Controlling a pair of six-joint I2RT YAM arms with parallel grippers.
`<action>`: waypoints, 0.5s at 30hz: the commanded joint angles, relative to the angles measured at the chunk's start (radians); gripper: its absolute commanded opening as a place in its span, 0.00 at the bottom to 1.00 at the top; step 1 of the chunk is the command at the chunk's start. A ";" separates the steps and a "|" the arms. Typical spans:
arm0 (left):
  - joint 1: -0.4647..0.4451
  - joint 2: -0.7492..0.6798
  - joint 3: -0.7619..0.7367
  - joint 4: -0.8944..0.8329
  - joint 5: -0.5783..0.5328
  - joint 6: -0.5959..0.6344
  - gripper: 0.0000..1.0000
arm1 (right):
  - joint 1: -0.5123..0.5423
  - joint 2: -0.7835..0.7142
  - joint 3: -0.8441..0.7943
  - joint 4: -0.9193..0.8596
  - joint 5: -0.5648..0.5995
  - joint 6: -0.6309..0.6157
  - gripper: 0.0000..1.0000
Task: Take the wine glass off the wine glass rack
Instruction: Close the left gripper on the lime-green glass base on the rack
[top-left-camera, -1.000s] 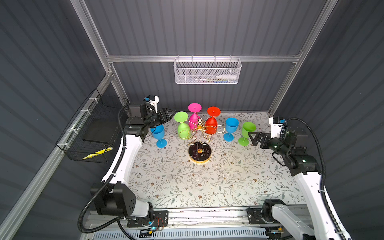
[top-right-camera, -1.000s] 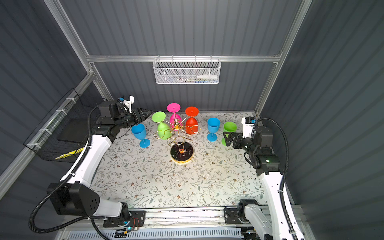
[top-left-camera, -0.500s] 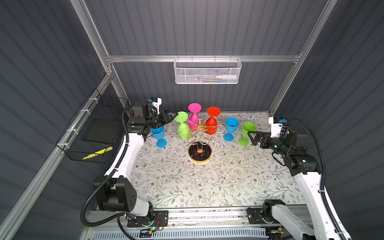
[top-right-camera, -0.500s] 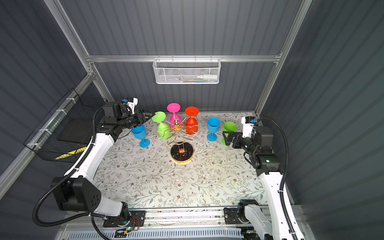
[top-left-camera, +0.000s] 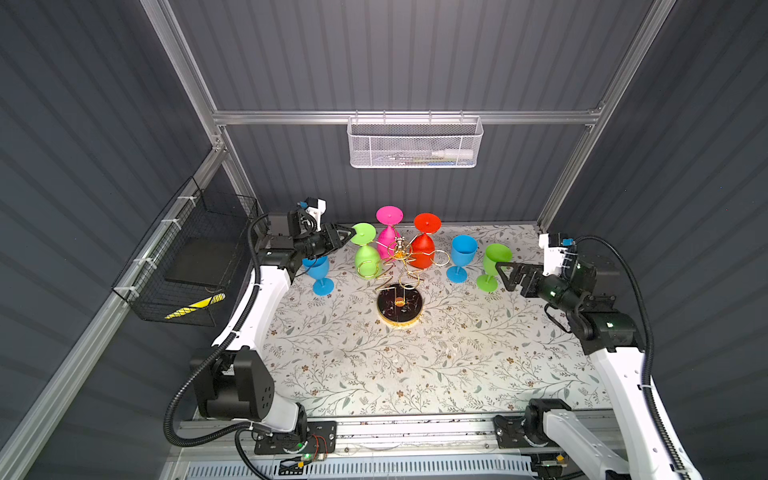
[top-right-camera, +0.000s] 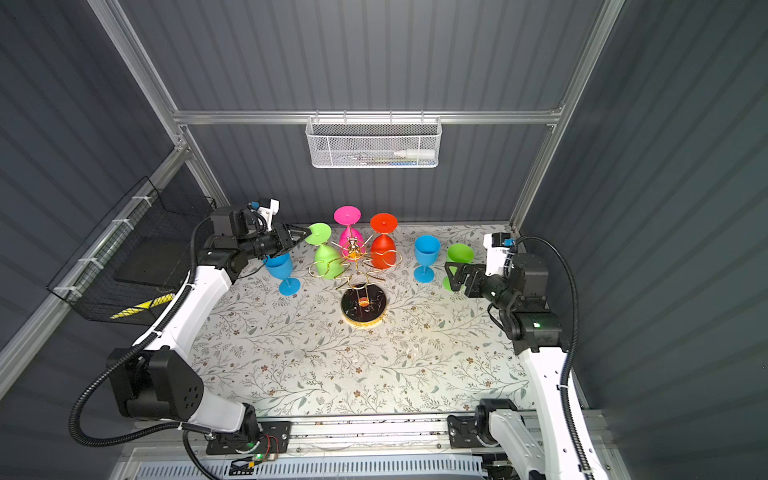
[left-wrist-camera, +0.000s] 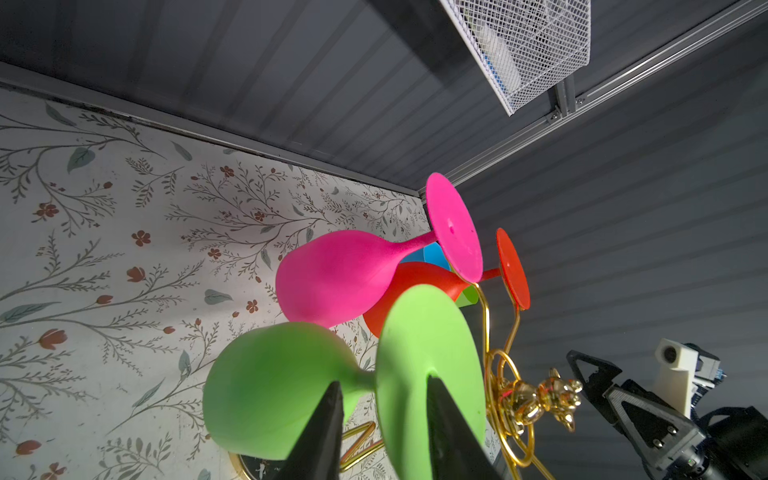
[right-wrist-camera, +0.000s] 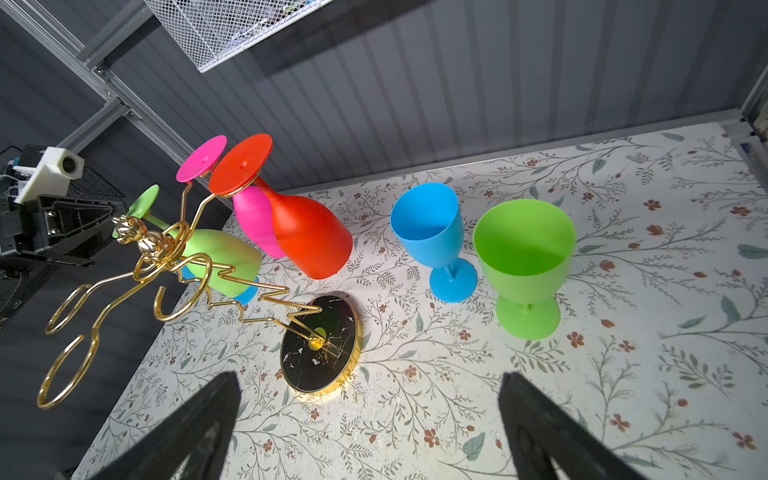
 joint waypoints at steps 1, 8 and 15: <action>0.007 0.010 0.002 0.007 0.031 -0.004 0.30 | -0.001 -0.016 0.016 0.013 -0.015 0.006 0.99; 0.007 0.003 0.004 0.008 0.035 -0.010 0.17 | -0.001 -0.020 0.023 0.007 -0.016 0.005 0.99; 0.007 -0.005 0.019 0.013 0.044 -0.033 0.11 | -0.001 -0.020 0.027 0.014 -0.018 0.011 0.99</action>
